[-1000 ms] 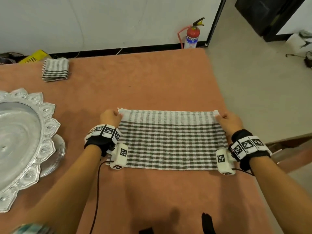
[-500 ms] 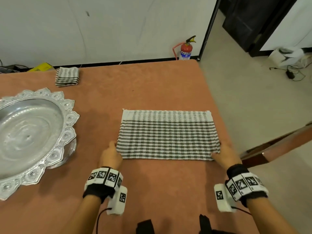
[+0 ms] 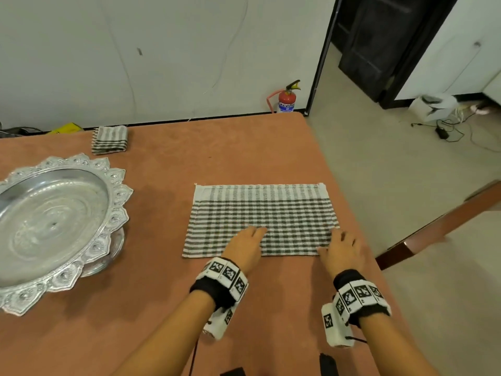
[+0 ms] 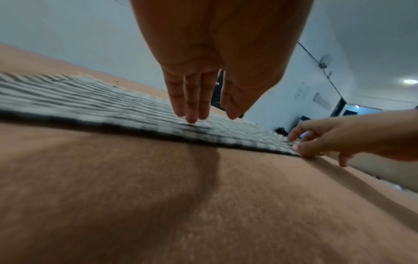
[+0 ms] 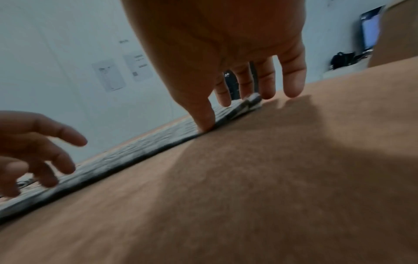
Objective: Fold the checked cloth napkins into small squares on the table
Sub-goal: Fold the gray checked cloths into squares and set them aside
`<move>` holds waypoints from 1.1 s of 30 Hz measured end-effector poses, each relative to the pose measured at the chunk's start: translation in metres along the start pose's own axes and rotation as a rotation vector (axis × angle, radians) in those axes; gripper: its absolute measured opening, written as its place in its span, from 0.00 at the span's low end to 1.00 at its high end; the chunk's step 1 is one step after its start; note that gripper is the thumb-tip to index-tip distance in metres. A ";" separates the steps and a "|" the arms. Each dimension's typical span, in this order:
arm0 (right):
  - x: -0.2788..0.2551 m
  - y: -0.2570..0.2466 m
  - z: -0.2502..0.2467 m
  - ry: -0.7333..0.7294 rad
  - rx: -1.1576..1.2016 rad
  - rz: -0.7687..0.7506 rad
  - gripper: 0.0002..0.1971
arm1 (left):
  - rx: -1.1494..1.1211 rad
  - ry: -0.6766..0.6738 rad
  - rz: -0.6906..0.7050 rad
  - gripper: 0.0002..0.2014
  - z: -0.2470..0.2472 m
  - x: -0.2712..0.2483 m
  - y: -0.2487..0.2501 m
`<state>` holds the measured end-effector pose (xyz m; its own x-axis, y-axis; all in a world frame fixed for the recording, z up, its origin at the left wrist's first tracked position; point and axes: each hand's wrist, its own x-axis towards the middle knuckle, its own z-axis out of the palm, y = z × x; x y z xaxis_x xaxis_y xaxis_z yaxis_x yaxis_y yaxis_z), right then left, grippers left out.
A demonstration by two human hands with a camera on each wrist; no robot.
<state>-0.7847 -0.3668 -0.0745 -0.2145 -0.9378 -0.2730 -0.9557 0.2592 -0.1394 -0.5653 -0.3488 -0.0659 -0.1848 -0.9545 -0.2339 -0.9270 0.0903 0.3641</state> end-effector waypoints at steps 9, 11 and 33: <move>0.019 0.020 -0.026 -0.164 0.402 0.111 0.08 | 0.241 -0.241 0.163 0.19 -0.016 0.065 0.060; 0.022 0.018 -0.030 -0.183 0.444 0.107 0.10 | 0.231 -0.224 0.295 0.25 -0.020 0.088 0.082; -0.022 -0.085 -0.010 0.254 0.597 -0.832 0.15 | -0.137 -0.120 0.012 0.11 -0.101 0.130 0.035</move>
<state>-0.7004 -0.3702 -0.0467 0.3615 -0.8750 0.3219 -0.5817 -0.4815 -0.6556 -0.5888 -0.4986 0.0077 -0.2409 -0.9122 -0.3316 -0.8728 0.0542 0.4850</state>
